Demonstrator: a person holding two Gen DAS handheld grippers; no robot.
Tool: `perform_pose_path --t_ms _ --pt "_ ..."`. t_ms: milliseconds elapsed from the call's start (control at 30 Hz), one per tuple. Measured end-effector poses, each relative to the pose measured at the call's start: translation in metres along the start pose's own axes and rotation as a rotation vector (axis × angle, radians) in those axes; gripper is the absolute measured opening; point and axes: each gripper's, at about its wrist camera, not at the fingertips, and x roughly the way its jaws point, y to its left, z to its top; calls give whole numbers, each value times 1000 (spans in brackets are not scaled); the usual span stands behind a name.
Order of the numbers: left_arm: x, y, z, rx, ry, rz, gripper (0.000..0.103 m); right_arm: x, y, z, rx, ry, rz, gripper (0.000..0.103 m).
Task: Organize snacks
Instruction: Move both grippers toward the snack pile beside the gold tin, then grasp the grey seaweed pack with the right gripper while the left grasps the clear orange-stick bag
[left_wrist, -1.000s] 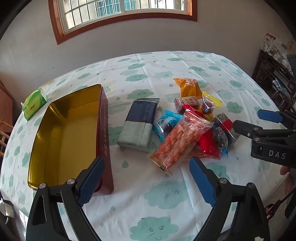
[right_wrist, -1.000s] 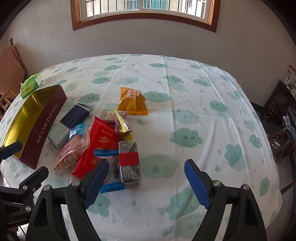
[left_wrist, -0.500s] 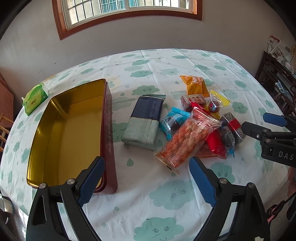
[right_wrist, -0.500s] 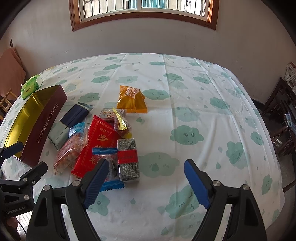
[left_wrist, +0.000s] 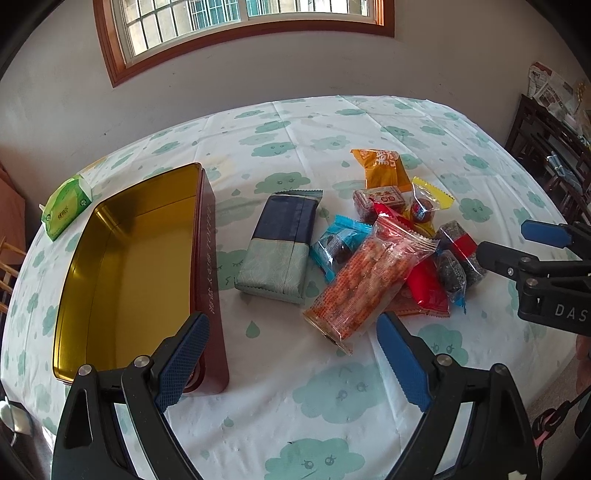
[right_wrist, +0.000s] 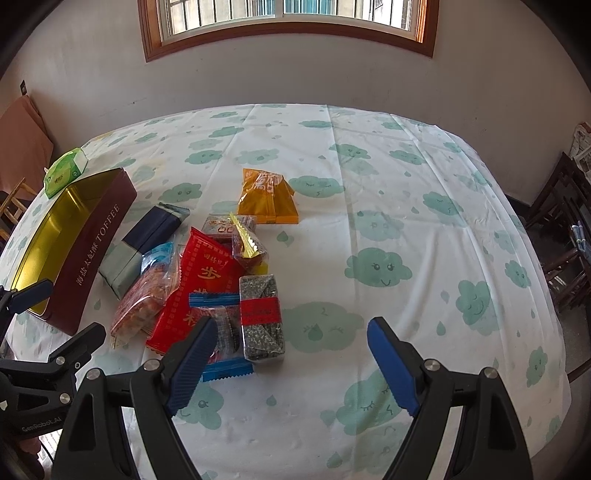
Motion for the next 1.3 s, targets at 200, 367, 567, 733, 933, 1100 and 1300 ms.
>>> perform_pose_path --t_ms 200,367,567,733,933,1100,1300 --pt "2 -2 3 8 1 -2 89 0 1 0 2 15 8 85" --pt "4 -5 3 15 3 -5 87 1 1 1 -9 14 7 85" --pt "6 -4 2 19 7 -12 81 6 -1 -1 -10 4 32 71" --pt "11 -4 2 29 14 -26 72 14 -3 -5 -13 20 46 56" --pt "17 -4 4 38 21 -43 68 25 -2 -4 -18 55 54 55" --pt "22 -6 8 61 17 -76 67 37 -2 -2 -19 75 65 46" --pt "26 -15 13 135 11 -121 67 48 -5 0 3 80 91 27"
